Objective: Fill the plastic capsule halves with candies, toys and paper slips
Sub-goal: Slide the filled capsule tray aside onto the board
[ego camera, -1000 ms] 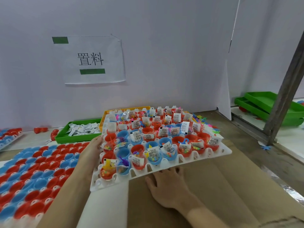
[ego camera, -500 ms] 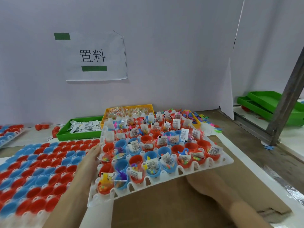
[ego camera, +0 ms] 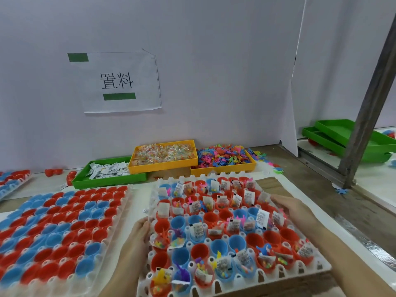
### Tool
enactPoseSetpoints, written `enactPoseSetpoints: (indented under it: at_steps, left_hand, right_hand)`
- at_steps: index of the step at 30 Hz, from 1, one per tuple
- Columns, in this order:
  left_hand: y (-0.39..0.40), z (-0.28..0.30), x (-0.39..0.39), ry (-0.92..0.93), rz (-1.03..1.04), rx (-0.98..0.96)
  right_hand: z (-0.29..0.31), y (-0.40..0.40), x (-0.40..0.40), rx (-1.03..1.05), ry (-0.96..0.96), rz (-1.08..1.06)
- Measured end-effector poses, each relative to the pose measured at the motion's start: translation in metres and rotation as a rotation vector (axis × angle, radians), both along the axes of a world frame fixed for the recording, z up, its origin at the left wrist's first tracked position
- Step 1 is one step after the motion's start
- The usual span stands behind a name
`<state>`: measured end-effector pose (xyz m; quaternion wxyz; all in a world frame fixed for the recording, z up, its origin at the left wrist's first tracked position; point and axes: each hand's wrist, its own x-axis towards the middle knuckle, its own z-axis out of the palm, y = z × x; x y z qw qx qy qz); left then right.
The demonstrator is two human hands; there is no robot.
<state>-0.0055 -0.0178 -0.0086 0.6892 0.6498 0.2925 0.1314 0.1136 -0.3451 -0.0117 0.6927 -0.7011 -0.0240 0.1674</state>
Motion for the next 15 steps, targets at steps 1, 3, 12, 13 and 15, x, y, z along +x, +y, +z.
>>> enactPoseSetpoints:
  at_steps: [1,3,12,13,15]
  left_hand:
    - [-0.001,-0.004,0.0,-0.009,0.003,0.006]
    - [-0.002,-0.005,-0.003,0.021,0.01,-0.001]
    - [-0.007,-0.009,-0.006,0.172,0.07,0.109]
    - [-0.008,-0.011,-0.006,0.169,0.075,0.156]
    - [-0.007,-0.011,-0.008,0.162,0.083,0.243]
  right_hand:
    - [0.0,0.001,-0.004,0.026,0.016,0.006]
    - [-0.009,-0.001,-0.005,0.103,0.06,0.007]
    - [-0.005,0.004,0.001,-0.18,0.015,-0.017]
    - [-0.002,0.006,0.001,-0.217,0.004,0.0]
    - [0.004,0.011,0.002,-0.277,-0.015,0.02]
